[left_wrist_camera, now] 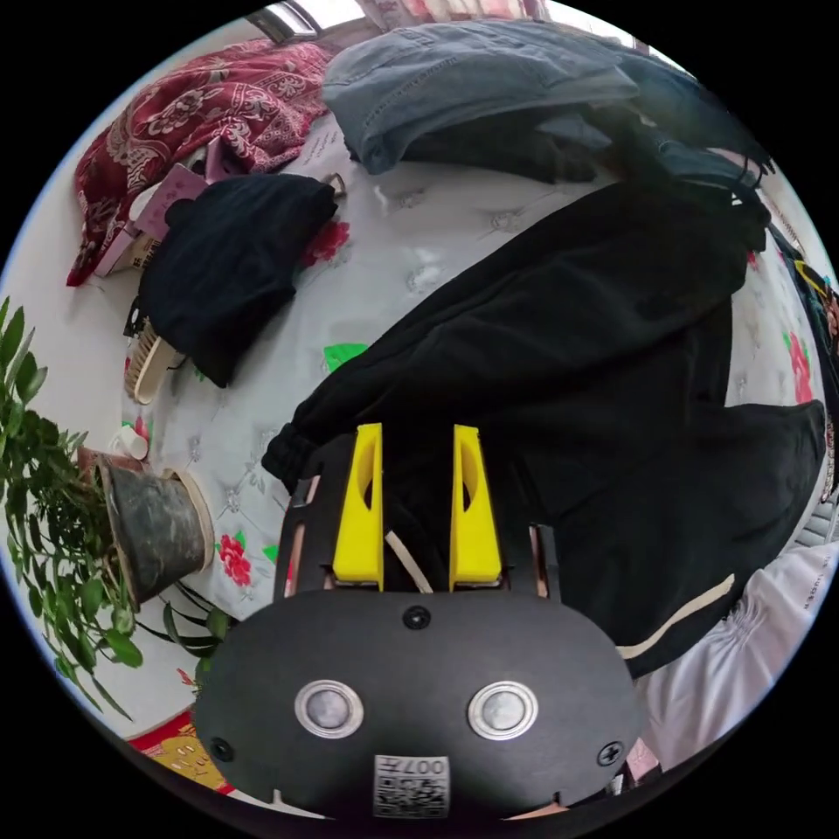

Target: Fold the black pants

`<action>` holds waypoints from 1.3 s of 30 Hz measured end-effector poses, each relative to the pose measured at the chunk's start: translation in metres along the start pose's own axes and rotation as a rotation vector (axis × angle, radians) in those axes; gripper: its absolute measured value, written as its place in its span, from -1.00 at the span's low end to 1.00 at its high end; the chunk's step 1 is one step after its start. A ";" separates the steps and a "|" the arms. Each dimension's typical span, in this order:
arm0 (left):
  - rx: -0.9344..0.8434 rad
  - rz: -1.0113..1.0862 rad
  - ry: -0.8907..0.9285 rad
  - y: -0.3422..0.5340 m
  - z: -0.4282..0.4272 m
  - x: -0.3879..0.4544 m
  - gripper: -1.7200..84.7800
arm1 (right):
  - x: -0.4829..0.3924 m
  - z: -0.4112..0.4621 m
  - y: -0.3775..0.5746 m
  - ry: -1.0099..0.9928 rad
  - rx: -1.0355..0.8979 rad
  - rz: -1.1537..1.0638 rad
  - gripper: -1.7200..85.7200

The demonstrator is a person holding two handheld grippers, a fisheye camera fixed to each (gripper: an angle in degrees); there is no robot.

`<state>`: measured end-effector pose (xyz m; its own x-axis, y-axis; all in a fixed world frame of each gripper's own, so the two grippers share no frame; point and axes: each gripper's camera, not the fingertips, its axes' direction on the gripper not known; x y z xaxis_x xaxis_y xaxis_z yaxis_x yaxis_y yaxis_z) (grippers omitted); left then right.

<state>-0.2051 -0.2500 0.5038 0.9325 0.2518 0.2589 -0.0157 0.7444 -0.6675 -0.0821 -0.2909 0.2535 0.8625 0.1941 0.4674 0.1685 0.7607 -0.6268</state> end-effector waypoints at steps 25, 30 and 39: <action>0.153 -0.073 0.165 0.064 -0.048 -0.002 -0.98 | 0.110 -0.250 0.116 -0.441 0.378 -0.146 -0.95; 0.154 -0.018 0.225 0.038 -0.041 0.020 -0.98 | 0.124 -0.297 0.131 -0.357 0.433 0.025 -0.94; 0.058 -0.241 0.204 -0.030 -0.015 0.050 -0.93 | 0.228 -0.112 0.053 -0.060 0.188 0.526 -0.92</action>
<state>-0.1527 -0.2694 0.5260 0.9649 -0.0610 0.2554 0.1994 0.8030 -0.5617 0.1769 -0.2761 0.2569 0.7776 0.6080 0.1600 -0.3697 0.6481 -0.6659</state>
